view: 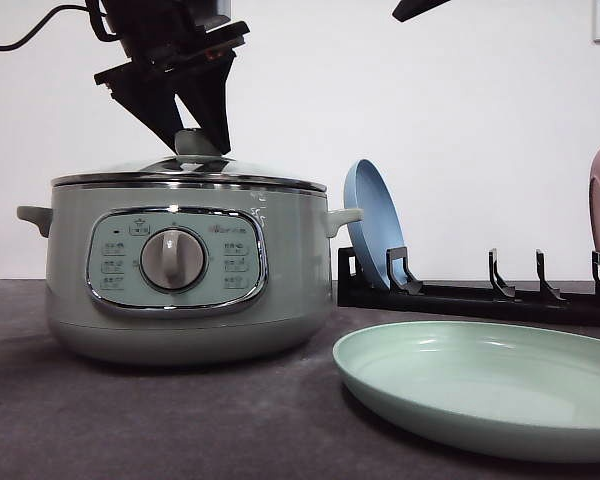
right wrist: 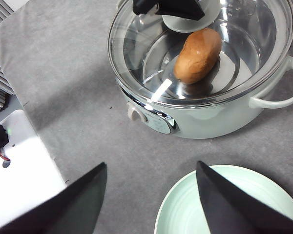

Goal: Transfer potato from steamer to green plate

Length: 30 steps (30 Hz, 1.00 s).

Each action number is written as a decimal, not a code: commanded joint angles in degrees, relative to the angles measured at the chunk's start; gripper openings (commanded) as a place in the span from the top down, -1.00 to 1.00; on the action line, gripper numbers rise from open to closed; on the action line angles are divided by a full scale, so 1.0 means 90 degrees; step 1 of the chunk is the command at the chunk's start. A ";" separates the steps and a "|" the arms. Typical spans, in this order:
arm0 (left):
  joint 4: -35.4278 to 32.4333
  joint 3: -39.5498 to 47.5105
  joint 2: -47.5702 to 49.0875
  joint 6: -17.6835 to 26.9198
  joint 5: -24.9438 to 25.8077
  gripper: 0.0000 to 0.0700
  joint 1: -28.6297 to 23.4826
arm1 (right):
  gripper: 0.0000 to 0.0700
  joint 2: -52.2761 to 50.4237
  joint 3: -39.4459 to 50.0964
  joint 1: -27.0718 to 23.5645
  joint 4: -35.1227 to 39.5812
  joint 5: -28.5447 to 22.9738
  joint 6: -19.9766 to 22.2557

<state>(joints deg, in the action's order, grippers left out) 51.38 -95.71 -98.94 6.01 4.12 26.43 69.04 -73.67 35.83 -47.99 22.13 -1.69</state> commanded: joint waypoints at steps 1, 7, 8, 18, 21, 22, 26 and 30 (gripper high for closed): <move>0.0034 -0.0313 0.0061 -0.0123 0.0005 0.99 0.0022 | -0.03 0.0066 -0.0100 0.0027 0.0047 -0.0015 0.0066; 0.0162 -0.0656 0.0217 -0.0123 0.0002 0.99 -0.0040 | -0.03 0.0064 -0.0100 0.0027 0.0043 -0.0015 0.0066; 0.0181 -0.0702 0.0239 -0.0125 0.0002 0.99 -0.0057 | -0.03 0.0065 -0.0100 0.0027 0.0042 -0.0015 0.0066; 0.0384 -0.1074 0.0675 -0.0104 -0.0337 0.99 -0.0574 | -0.03 0.0064 -0.0100 0.0027 0.0041 -0.0010 0.0029; 0.0391 -0.1074 0.0848 -0.0092 -0.0370 0.99 -0.0885 | -0.03 0.0066 -0.0100 0.0027 0.0040 -0.0011 0.0018; 0.0403 -0.1074 0.0906 -0.0094 -0.0372 0.99 -0.1005 | -0.03 0.0066 -0.0100 0.0027 0.0041 -0.0012 0.0017; 0.0515 -0.1074 0.1087 -0.0094 -0.0371 0.99 -0.1479 | -0.03 0.0066 -0.0100 0.0027 0.0041 -0.0012 0.0015; 0.0647 -0.1074 0.1181 -0.0094 -0.0369 0.99 -0.1940 | -0.03 0.0066 -0.0100 0.0027 0.0046 -0.0015 -0.0070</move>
<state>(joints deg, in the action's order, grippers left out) 58.93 -102.69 -88.93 5.04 0.78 9.21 69.04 -73.67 35.83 -47.99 22.13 -1.83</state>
